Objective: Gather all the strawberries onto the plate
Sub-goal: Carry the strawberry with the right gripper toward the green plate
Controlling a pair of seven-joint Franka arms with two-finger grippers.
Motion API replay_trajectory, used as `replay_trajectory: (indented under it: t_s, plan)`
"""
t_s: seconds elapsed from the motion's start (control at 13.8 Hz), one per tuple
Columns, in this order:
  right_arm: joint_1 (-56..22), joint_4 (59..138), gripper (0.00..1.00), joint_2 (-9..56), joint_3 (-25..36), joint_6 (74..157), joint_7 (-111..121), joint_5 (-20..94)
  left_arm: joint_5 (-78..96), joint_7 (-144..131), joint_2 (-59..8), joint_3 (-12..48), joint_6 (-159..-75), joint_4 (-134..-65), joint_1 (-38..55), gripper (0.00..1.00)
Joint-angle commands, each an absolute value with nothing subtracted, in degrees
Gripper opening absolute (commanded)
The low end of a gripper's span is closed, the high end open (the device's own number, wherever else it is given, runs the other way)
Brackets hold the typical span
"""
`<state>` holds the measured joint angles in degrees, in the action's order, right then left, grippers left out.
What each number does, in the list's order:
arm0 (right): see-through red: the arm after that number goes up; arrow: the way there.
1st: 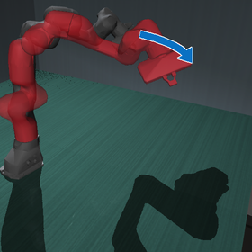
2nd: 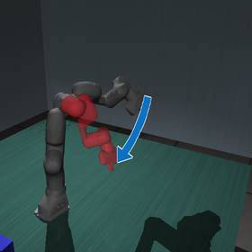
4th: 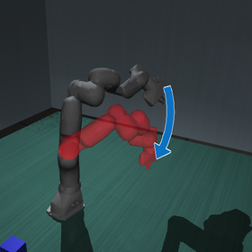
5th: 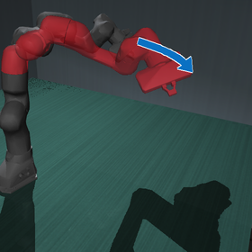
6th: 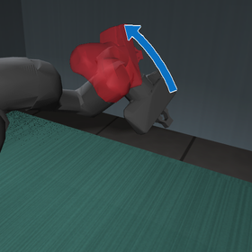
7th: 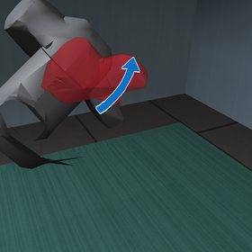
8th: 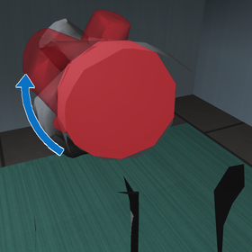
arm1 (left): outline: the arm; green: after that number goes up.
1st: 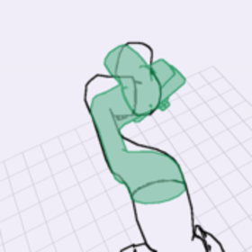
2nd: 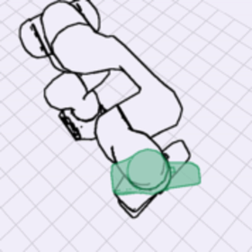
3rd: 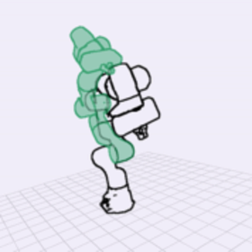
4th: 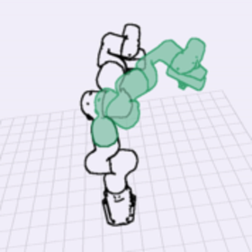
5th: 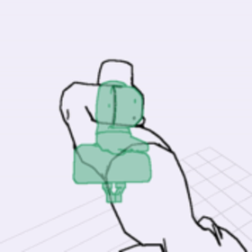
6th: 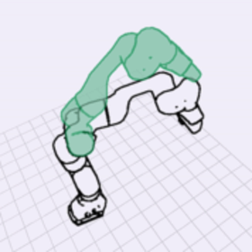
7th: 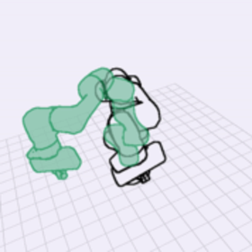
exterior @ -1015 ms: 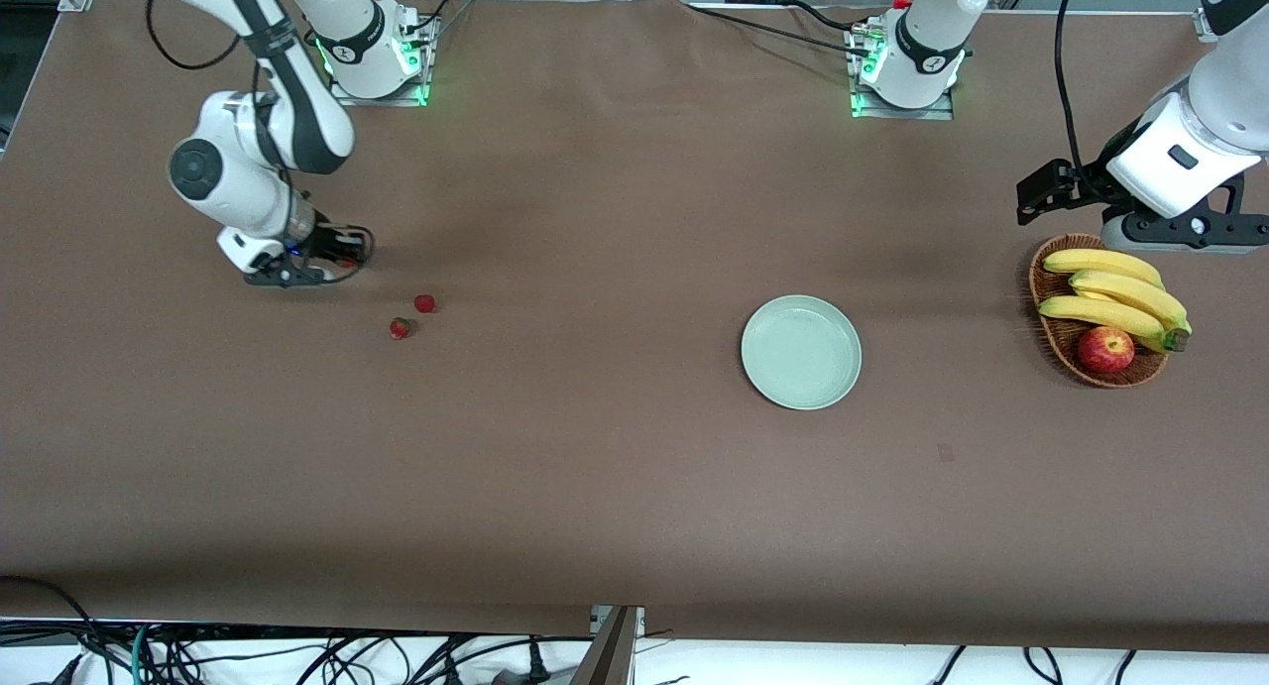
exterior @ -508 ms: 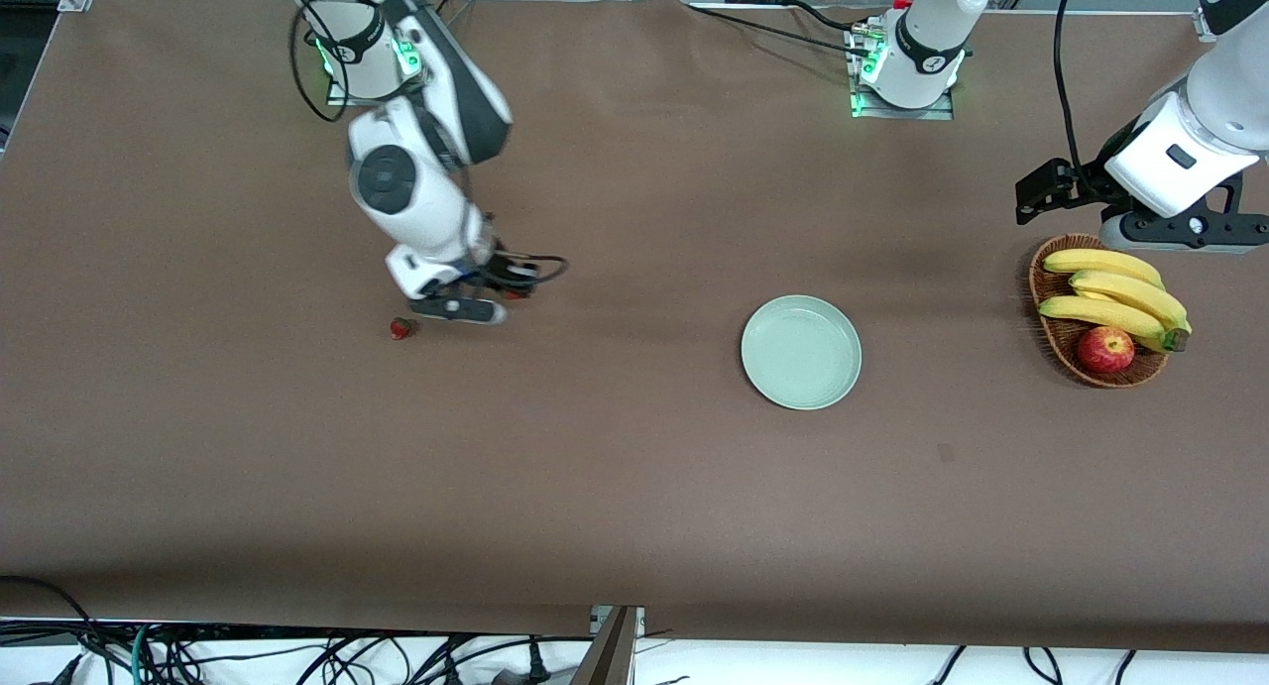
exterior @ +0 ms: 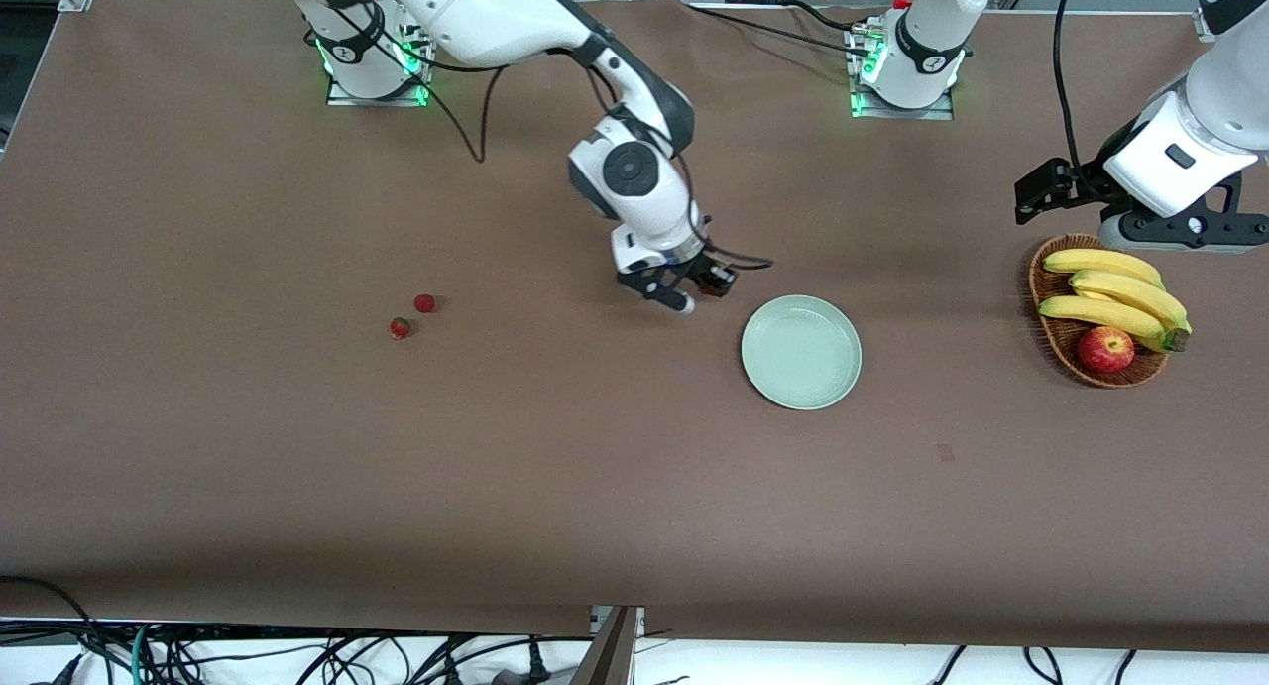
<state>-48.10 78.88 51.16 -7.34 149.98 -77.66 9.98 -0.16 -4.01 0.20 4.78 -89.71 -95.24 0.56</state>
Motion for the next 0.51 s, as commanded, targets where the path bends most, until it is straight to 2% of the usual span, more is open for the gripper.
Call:
replay_trajectory:
  t_s: [0.0,0.29,0.44]
  plan:
    - [-48.4,76.6,0.13,52.5,-6.9,150.6,-79.9,10.1,0.2,-3.6,-0.4,4.8,-88.2,-93.4,0.6,1.0]
    - [-48.4,77.0,0.13,52.2,-6.4,150.0,-79.0,9.4,0.2,-3.6,-0.4,4.8,-88.2,-93.4,0.6,1.0]
    - [-47.9,77.0,0.13,52.0,-4.1,148.1,-77.3,7.5,0.2,-3.7,-0.4,4.9,-88.2,-93.4,0.6,1.0]
